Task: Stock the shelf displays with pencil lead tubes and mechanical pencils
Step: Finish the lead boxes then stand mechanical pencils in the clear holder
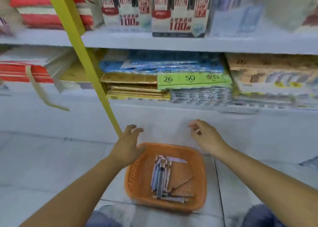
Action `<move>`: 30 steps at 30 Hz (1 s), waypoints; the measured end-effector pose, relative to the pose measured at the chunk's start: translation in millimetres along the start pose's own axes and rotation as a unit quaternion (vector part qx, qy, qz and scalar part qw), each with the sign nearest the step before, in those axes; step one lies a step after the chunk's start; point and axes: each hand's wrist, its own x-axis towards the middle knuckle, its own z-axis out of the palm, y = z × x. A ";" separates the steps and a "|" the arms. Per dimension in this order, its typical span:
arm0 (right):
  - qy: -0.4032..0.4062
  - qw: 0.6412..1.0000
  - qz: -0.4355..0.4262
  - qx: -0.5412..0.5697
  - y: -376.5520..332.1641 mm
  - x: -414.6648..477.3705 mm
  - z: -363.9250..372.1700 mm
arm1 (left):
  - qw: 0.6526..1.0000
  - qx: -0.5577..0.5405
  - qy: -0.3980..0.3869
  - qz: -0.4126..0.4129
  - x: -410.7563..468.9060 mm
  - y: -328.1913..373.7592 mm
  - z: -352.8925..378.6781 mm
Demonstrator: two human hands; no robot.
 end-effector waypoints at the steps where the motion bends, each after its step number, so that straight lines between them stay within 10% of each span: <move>1: -0.043 0.998 0.035 -0.026 20.8 -1.7 26.9 | 0.997 -0.036 -0.045 -0.045 -1.7 -14.9 17.8; 9: -0.265 0.935 0.226 -0.071 115.7 -18.1 166.6 | 0.945 -0.112 -0.208 -0.227 -7.0 -89.0 143.2; 30: -0.132 0.926 0.343 -0.088 130.4 -1.0 258.9 | 0.936 -0.182 -0.115 -0.278 5.6 -95.6 239.6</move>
